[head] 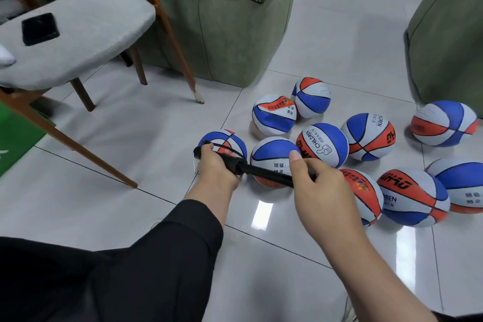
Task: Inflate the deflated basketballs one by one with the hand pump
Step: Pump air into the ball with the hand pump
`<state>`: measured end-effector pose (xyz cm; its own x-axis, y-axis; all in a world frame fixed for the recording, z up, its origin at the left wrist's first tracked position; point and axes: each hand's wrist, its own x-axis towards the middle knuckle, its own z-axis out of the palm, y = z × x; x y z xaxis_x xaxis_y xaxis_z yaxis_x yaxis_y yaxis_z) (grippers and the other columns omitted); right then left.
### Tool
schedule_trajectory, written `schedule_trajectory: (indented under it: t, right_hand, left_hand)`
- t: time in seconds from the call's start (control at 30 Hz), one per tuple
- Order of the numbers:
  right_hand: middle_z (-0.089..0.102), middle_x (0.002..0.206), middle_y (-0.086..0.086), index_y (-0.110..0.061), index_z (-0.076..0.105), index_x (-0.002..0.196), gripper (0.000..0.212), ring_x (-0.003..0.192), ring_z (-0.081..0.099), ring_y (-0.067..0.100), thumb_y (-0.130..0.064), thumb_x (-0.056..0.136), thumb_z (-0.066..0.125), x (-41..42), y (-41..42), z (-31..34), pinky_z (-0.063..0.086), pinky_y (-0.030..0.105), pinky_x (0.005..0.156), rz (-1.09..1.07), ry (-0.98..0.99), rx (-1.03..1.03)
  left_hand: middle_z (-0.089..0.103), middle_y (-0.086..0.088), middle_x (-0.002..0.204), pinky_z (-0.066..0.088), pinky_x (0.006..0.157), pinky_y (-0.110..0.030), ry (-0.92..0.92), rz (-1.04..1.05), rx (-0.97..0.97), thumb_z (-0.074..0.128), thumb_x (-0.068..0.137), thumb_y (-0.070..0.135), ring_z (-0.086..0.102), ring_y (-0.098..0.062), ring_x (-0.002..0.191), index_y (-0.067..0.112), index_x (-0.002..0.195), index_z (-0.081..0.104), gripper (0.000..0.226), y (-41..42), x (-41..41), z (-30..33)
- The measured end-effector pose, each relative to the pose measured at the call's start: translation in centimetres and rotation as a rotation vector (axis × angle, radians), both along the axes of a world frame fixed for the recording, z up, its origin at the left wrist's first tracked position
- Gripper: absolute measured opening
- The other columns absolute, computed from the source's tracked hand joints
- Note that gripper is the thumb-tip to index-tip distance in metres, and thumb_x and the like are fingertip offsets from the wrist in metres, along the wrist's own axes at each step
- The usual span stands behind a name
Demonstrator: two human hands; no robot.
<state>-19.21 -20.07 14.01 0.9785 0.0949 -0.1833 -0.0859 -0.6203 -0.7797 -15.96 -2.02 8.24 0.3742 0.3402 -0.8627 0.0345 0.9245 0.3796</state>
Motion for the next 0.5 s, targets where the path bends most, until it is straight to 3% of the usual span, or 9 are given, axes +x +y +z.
schedule_trajectory:
  t: [0.07, 0.2, 0.3, 0.37, 0.43, 0.5]
  right_hand:
    - [0.069, 0.080, -0.005, -0.023, 0.066, 0.090, 0.055, 0.081, 0.063, 0.020, -0.068, 0.091, 0.034, -0.1, 0.1, 0.0, 0.054, 0.040, 0.071, -0.009, -0.004, -0.007]
    - [0.070, 0.083, -0.006, -0.025, 0.068, 0.100, 0.054, 0.085, 0.064, 0.019, -0.065, 0.094, 0.033, 0.0, 0.5, -0.2, 0.056, 0.042, 0.075, -0.034, -0.024, -0.003]
    - [0.068, 0.083, -0.003, -0.025, 0.066, 0.104, 0.052, 0.086, 0.063, 0.022, -0.062, 0.097, 0.031, 0.1, 1.0, -0.8, 0.055, 0.043, 0.075, -0.040, -0.033, -0.040]
    - [0.066, 0.082, -0.001, -0.022, 0.064, 0.104, 0.053, 0.084, 0.061, 0.024, -0.061, 0.099, 0.029, 0.1, 1.3, -1.5, 0.053, 0.041, 0.070, -0.048, -0.026, -0.065]
    - [0.065, 0.080, 0.001, -0.020, 0.063, 0.102, 0.055, 0.082, 0.061, 0.025, -0.061, 0.098, 0.027, 0.2, 1.4, -2.1, 0.050, 0.039, 0.066, -0.063, -0.016, -0.071]
    - [0.065, 0.080, 0.001, -0.021, 0.062, 0.097, 0.054, 0.082, 0.061, 0.026, -0.061, 0.097, 0.027, 0.1, 1.4, -2.4, 0.050, 0.039, 0.066, -0.079, -0.009, -0.066]
  left_hand:
    - [0.058, 0.003, 0.057, 0.050, 0.049, -0.025, 0.010, 0.004, -0.011, 0.065, 0.096, 0.034, 0.055, -0.015, 0.036, 0.021, 0.084, 0.054, 0.021, -0.2, -0.1, 0.2]
    - [0.060, 0.003, 0.065, 0.060, 0.079, -0.036, 0.020, -0.011, 0.003, 0.067, 0.094, 0.036, 0.061, -0.020, 0.065, 0.020, 0.082, 0.055, 0.023, -1.7, 0.3, 0.7]
    - [0.060, 0.005, 0.056, 0.055, 0.054, -0.026, 0.016, -0.015, -0.015, 0.068, 0.093, 0.039, 0.057, -0.014, 0.049, 0.020, 0.090, 0.059, 0.021, -3.2, 0.5, 1.0]
    - [0.060, 0.004, 0.065, 0.052, 0.043, -0.025, 0.016, -0.049, -0.014, 0.064, 0.096, 0.042, 0.058, -0.013, 0.053, 0.018, 0.092, 0.060, 0.025, -4.5, 0.5, 1.3]
    - [0.059, 0.002, 0.071, 0.055, 0.045, -0.028, 0.005, -0.088, -0.001, 0.061, 0.098, 0.044, 0.057, -0.015, 0.060, 0.015, 0.094, 0.059, 0.029, -6.0, 0.3, 1.7]
    - [0.060, 0.001, 0.066, 0.057, 0.053, -0.027, -0.009, -0.112, 0.028, 0.061, 0.098, 0.044, 0.060, -0.016, 0.053, 0.013, 0.097, 0.062, 0.031, -7.2, 0.1, 2.0]
